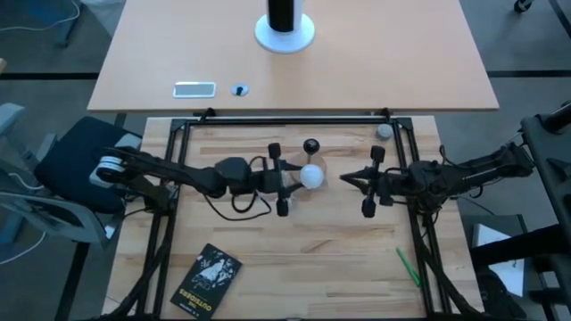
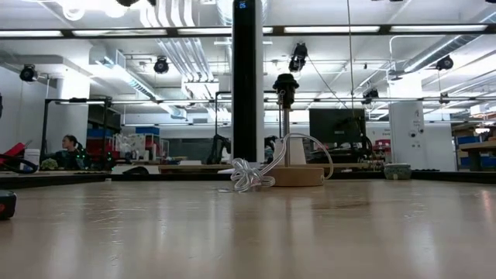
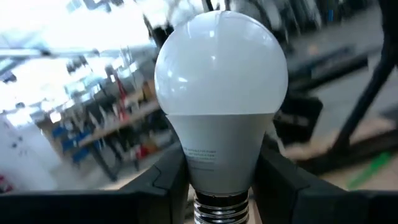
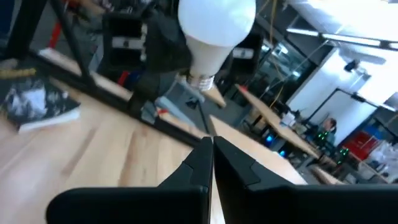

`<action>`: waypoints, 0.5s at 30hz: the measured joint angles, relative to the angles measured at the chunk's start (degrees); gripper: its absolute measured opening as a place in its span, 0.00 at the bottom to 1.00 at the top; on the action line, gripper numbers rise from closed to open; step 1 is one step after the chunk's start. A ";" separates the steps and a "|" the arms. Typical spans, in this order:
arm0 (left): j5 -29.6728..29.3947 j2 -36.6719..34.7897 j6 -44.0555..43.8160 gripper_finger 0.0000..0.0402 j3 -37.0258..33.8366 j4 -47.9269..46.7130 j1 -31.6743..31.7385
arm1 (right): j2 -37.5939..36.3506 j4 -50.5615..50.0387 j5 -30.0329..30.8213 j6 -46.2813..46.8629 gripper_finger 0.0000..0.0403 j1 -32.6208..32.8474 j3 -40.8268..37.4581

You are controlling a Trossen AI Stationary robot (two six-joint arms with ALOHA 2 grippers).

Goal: Screw lightbulb
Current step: Insert the lightbulb into the lamp

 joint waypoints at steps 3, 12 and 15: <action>0.13 1.01 -0.09 0.32 -3.26 8.31 0.04 | 1.44 5.63 0.36 4.94 0.03 -0.06 0.02; 1.14 5.88 -0.18 0.32 -3.96 16.63 0.09 | 7.86 10.46 -0.76 7.25 0.26 -0.46 2.85; 0.91 7.93 0.83 0.32 -2.32 16.38 0.17 | 11.41 10.43 -1.01 7.61 0.36 -0.46 5.12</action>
